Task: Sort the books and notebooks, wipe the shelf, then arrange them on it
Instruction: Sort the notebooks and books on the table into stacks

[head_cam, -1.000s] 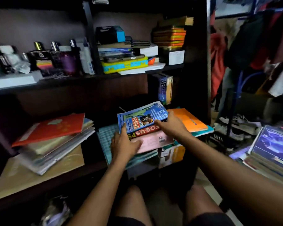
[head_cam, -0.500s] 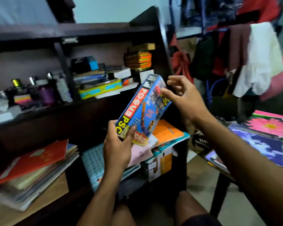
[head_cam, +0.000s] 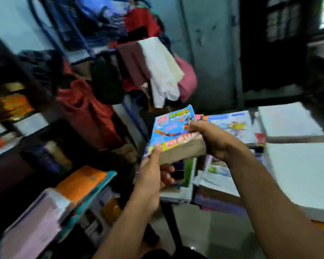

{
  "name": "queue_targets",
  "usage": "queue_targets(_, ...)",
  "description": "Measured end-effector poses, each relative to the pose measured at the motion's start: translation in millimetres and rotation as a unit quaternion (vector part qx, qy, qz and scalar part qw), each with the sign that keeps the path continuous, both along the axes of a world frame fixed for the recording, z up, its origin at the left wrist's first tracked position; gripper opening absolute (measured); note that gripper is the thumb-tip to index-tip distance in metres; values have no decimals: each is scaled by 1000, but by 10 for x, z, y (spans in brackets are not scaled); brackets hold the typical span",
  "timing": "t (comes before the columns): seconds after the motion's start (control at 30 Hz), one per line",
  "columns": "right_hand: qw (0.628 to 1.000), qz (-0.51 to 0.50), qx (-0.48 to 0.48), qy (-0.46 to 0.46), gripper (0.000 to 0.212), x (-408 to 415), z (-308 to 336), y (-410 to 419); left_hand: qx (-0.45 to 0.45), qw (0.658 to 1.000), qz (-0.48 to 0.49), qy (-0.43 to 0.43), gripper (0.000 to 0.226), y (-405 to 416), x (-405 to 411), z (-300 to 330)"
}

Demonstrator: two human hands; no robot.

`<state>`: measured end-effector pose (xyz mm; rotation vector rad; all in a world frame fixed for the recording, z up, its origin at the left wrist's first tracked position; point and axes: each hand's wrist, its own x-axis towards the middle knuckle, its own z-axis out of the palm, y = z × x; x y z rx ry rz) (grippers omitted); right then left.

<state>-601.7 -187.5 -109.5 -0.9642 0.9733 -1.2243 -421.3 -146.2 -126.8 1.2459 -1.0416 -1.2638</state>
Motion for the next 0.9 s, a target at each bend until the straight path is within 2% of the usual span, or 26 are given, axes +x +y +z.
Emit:
queue_targets(0.07,998,-34,2,-52,34,-456,-35,-3,11,999,-38,13,36,-264,-454,22)
queue_targets(0.17,983,-165,-33,-73,57,-857,-239,-139,41,996,-79,31,28,-602,-1019,29)
queue_targets(0.27,930,-355,-88,29,55,-944,-500,-321,70,992,-98,36,27,-946,-1480,-71)
queue_targets(0.37,871,-444,-83,193,76,-903,-718,-457,95,988,-120,15,33,-1211,-1798,-261)
queue_targets(0.47,864,-397,15,308,90,-894,-926,-552,112,983,-139,-28,36,-1387,-1997,-511)
queue_targets(0.57,874,-344,66,336,93,-908,-1068,-574,112,985,-111,-71,30,-1478,-2020,-617)
queue_targets(0.63,864,-352,75,352,95,-902,-1074,-576,115,980,-137,-89,26,-1493,-1988,-612)
queue_targets(0.77,845,-405,13,349,87,-829,-899,-532,70,969,-194,-137,32,-1387,-1862,-440)
queue_targets(0.83,868,-385,-35,313,79,-730,-730,-493,35,971,-204,-122,13,-1257,-1774,-276)
queue_targets(0.9,897,-347,-82,263,69,-562,-520,-410,5,982,-176,-68,10,-1090,-1629,-103)
